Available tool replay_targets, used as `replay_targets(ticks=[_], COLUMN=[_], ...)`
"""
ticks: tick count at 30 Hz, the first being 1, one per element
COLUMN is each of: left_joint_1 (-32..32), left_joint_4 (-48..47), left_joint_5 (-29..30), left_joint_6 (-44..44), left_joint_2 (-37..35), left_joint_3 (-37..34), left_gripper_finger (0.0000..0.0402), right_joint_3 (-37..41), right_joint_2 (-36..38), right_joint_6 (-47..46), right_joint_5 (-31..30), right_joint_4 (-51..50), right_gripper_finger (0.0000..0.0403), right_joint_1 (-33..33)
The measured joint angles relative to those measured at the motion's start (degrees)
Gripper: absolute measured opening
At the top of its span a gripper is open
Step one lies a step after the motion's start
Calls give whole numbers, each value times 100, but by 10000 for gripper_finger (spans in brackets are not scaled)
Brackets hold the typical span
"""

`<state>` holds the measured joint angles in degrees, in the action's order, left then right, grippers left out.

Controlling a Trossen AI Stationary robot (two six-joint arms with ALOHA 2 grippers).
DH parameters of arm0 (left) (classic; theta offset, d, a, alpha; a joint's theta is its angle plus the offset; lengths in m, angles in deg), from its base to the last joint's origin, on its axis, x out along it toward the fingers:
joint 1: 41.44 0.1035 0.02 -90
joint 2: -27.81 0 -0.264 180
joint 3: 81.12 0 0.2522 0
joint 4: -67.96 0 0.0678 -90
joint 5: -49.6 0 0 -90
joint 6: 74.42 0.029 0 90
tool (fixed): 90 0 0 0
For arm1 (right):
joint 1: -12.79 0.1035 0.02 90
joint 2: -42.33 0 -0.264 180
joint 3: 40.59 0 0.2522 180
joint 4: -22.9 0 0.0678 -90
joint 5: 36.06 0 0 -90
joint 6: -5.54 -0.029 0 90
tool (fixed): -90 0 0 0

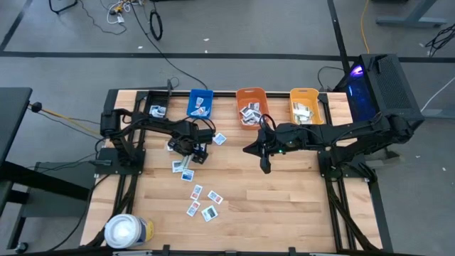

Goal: Pick & Place First Aid Supplies
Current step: Put the bandage into the yellow bin

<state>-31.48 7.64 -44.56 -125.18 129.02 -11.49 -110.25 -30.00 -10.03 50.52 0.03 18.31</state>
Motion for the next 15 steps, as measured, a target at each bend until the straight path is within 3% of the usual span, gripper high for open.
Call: replay_targets(ticks=[15], left_joint_1=[-1], left_joint_4=[-128], left_joint_5=[-60], left_joint_6=[-109], left_joint_2=[7], left_joint_3=[-7], left_gripper_finger=[179], right_joint_3=[0], right_joint_2=[0], right_joint_6=[103], right_joint_5=[0], right_joint_4=[0], right_gripper_finger=[13], right_joint_1=[0])
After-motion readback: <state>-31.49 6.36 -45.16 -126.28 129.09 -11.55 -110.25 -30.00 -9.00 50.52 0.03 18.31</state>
